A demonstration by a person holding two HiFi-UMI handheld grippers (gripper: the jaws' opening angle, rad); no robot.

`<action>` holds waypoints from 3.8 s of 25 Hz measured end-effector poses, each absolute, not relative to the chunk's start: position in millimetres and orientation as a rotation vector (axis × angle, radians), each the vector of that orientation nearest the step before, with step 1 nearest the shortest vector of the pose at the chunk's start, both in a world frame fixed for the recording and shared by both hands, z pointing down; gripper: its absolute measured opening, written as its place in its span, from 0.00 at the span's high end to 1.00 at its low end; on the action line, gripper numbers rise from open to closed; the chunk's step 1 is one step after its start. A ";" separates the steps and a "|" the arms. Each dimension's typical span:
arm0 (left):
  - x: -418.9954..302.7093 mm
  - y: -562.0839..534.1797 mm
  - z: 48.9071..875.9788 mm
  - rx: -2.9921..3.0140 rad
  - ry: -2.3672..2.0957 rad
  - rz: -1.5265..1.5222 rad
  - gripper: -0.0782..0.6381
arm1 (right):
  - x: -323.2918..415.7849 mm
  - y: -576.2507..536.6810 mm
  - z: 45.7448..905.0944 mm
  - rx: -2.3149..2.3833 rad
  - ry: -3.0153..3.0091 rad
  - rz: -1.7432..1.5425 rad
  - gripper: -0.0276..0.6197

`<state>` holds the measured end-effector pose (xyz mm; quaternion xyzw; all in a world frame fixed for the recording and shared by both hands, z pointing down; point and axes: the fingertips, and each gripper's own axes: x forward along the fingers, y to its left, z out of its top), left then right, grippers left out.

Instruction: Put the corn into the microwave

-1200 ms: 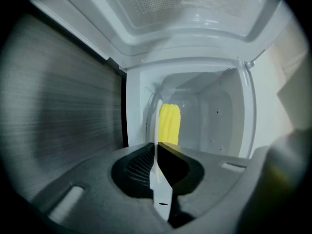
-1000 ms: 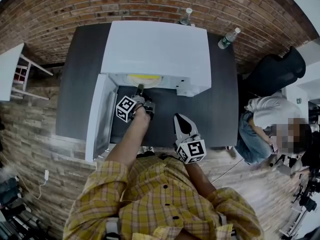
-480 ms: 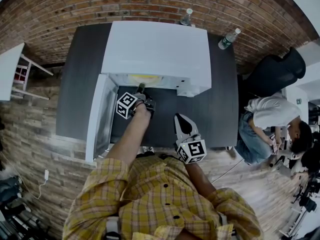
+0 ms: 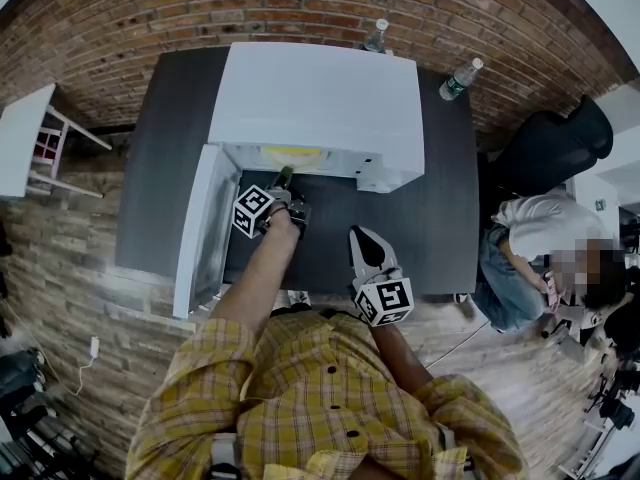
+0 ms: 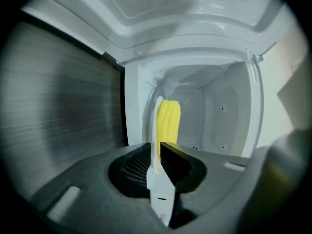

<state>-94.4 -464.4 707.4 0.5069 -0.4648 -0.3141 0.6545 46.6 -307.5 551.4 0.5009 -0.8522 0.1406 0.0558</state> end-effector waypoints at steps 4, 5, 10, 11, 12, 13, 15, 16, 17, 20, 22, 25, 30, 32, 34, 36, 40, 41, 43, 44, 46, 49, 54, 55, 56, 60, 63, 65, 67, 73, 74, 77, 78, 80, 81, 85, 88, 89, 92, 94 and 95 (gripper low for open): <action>-95.8 -457.4 701.7 1.157 -1.038 -0.728 0.80 | 44.5 -302.2 548.3 1.505 -2.598 0.411 0.95; -95.7 -454.9 700.0 1.157 -1.036 -0.729 0.80 | 45.2 -300.4 547.1 1.505 -2.600 0.409 0.95; -94.7 -444.4 697.9 1.151 -1.022 -0.740 0.80 | 47.5 -290.0 543.1 1.505 -2.608 0.392 0.95; -95.1 -443.7 698.1 1.152 -1.020 -0.741 0.80 | 47.3 -287.7 542.3 1.502 -2.611 0.388 0.95; -96.0 -443.4 698.1 1.155 -1.020 -0.740 0.80 | 47.0 -285.4 541.6 1.500 -2.613 0.384 0.95; -97.1 -443.2 697.8 1.158 -1.023 -0.737 0.80 | 47.2 -283.2 541.0 1.498 -2.614 0.381 0.95; -97.5 -442.0 695.9 1.161 -1.029 -0.729 0.80 | 50.2 -279.7 539.4 1.503 -2.613 0.376 0.95; -96.1 -440.4 694.9 1.163 -1.030 -0.724 0.80 | 52.6 -278.2 538.7 1.509 -2.610 0.376 0.95; -94.5 -438.0 694.3 1.164 -1.029 -0.719 0.80 | 54.7 -276.8 538.3 1.516 -2.608 0.376 0.95; -92.7 -430.8 692.8 1.158 -1.022 -0.724 0.80 | 56.1 -274.0 536.2 1.523 -2.610 0.368 0.95; -92.3 -425.2 690.6 1.155 -1.017 -0.735 0.80 | 55.3 -271.0 533.8 1.520 -2.615 0.360 0.95; -91.5 -415.7 684.2 1.171 -1.015 -0.739 0.83 | 54.8 -265.5 531.2 1.514 -2.621 0.355 0.95; -89.2 -396.3 666.8 1.206 -0.987 -0.765 0.88 | 52.5 -255.3 526.6 1.495 -2.638 0.344 0.95; -87.2 -385.7 658.3 1.223 -0.972 -0.776 0.89 | 51.6 -249.4 525.3 1.485 -2.647 0.341 0.95; -84.7 -374.3 648.9 1.245 -0.960 -0.783 0.89 | 51.0 -243.4 523.7 1.475 -2.656 0.340 0.95; -83.0 -363.3 639.8 1.270 -0.945 -0.794 0.89 | 50.3 -238.6 522.8 1.465 -2.660 0.338 0.95; -77.1 -336.8 619.7 1.339 -0.916 -0.798 0.89 | 50.5 -228.9 524.8 1.454 -2.653 0.338 0.95; -75.3 -329.3 614.1 1.358 -0.910 -0.798 0.89 | 50.4 -226.1 525.0 1.450 -2.654 0.338 0.95; -72.3 -316.0 602.7 1.398 -0.894 -0.800 0.89 | 49.8 -220.5 523.3 1.442 -2.660 0.335 0.95; -70.8 -310.1 596.8 1.422 -0.884 -0.799 0.89 | 49.5 -218.0 521.8 1.439 -2.664 0.334 0.95; -68.7 -298.7 586.2 1.478 -0.877 -0.790 0.89 | 49.1 -212.4 519.2 1.435 -2.670 0.336 0.95; -66.9 -281.4 571.9 1.563 -0.890 -0.770 0.89 | 48.9 -203.7 517.2 1.428 -2.679 0.343 0.95; -59.6 -254.3 550.7 1.755 -0.936 -0.690 0.89 | 49.5 -192.0 516.9 1.414 -2.696 0.355 0.95; -58.2 -249.1 546.5 1.803 -0.952 -0.670 0.89 | 49.7 -190.5 516.6 1.412 -2.700 0.358 0.95; -57.4 -244.2 542.4 1.855 -0.975 -0.649 0.89 | 49.7 -189.0 516.0 1.409 -2.705 0.361 0.95; -49.0 -226.5 531.5 2.075 -1.083 -0.506 0.89 | 49.4 -182.6 514.8 1.396 -2.717 0.363 0.95; -42.0 -215.5 527.6 2.177 -1.140 -0.427 0.89 | 50.5 -178.9 515.5 1.388 -2.722 0.363 0.95; -37.8 -210.1 525.5 2.222 -1.159 -0.382 0.89 | 50.9 -178.4 514.7 1.388 -2.724 0.362 0.95; -34.5 -204.7 524.2 2.266 -1.186 -0.327 0.89 | 51.3 -178.0 513.9 1.389 -2.724 0.362 0.95; -28.6 -190.3 516.4 2.413 -1.270 -0.193 0.89 | 53.8 -176.8 514.0 1.395 -2.726 0.356 0.95; -28.3 -188.7 515.5 2.434 -1.286 -0.171 0.89 | 53.8 -176.8 513.8 1.394 -2.727 0.353 0.95; -28.3 -186.3 514.4 2.470 -1.324 -0.123 0.89 | 54.5 -176.9 512.4 1.394 -2.729 0.347 0.95; -28.9 -185.8 514.6 2.471 -1.335 -0.115 0.89 | 54.9 -176.5 512.0 1.394 -2.731 0.345 0.95; -30.8 -184.3 516.3 2.471 -1.361 -0.093 0.89 | 55.5 -175.5 511.1 1.391 -2.737 0.341 0.95; -31.8 -183.7 517.2 2.471 -1.373 -0.080 0.89 | 55.7 -175.6 510.7 1.390 -2.739 0.338 0.95; -34.3 -181.1 519.0 2.466 -1.401 -0.054 0.89 | 57.0 -175.9 507.9 1.399 -2.747 0.336 0.95; -36.9 -178.2 518.7 2.467 -1.431 -0.037 0.89 | 56.7 -174.0 507.3 1.388 -2.753 0.331 0.95; -37.4 -177.6 518.5 2.468 -1.437 -0.034 0.89 | 56.9 -173.7 507.6 1.383 -2.753 0.330 0.95; -37.3 -176.8 519.0 2.468 -1.450 -0.028 0.89 | 58.3 -173.9 508.8 1.379 -2.755 0.332 0.95; -36.8 -177.4 519.5 2.469 -1.457 -0.025 0.89 | 58.6 -174.7 508.9 1.374 -2.760 0.329 0.95; -36.6 -177.5 519.4 2.473 -1.462 -0.019 0.89 | 58.3 -175.0 508.5 1.371 -2.763 0.327 0.95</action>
